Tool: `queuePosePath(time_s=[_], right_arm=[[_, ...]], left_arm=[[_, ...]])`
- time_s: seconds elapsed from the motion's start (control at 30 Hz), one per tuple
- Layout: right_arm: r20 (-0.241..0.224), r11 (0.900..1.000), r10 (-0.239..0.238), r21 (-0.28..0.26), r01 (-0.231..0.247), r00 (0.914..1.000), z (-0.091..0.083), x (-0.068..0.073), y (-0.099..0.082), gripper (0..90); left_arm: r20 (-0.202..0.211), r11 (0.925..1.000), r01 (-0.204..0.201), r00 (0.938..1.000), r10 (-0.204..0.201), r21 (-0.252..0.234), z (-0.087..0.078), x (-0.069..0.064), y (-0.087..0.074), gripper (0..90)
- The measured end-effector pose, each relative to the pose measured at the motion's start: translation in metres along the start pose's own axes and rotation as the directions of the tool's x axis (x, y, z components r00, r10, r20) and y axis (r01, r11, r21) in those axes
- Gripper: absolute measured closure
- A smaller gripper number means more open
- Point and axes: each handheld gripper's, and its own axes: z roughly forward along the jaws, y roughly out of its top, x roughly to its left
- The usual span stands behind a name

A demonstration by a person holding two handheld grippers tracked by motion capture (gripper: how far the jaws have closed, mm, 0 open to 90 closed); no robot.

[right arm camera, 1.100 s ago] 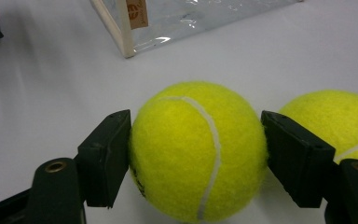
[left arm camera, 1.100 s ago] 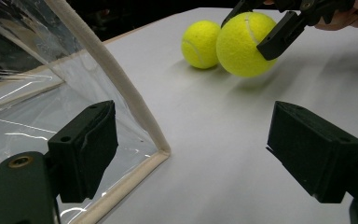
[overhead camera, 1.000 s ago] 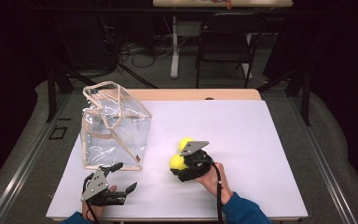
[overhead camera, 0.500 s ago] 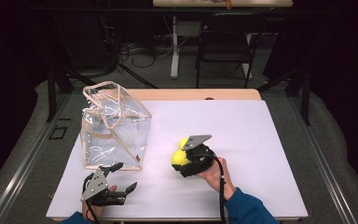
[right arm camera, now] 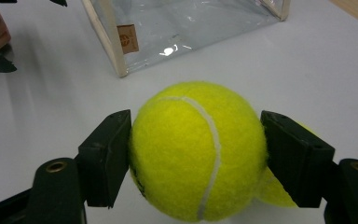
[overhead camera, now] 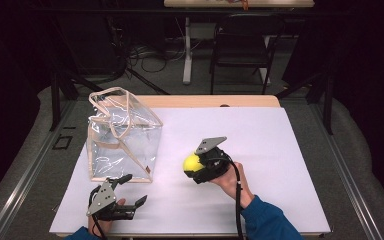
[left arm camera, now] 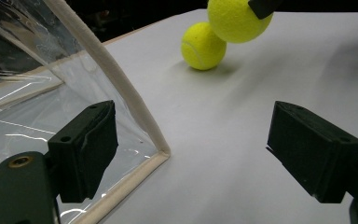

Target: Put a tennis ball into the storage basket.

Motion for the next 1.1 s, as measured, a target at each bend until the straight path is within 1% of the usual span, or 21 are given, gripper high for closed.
queuePosePath(time_s=[0.47, 0.77, 1.1], right_arm=[[-0.001, 0.9999, -0.006, 0.012, 0.006, 1.0, -0.002, -0.007, 0.01, 26.8], [-0.004, 0.9998, -0.006, 0.02, 0.006, 1.0, -0.002, -0.013, 0.018, 26.9], [-0.003, 0.9997, -0.013, 0.02, 0.013, 0.9999, -0.004, -0.016, 0.027, 27.0]], left_arm=[[-0.001, 1.0, 0.003, 1.0, -0.003, -0.001, 0.0, 0.0, 0.0, 15.8], [0.002, 1.0, -0.002, 1.0, 0.002, -0.002, 0.0, 0.0, 0.0, 15.8], [-0.001, 1.0, 0.0, 1.0, 0.0, -0.002, 0.0, 0.0, 0.0, 15.8]])
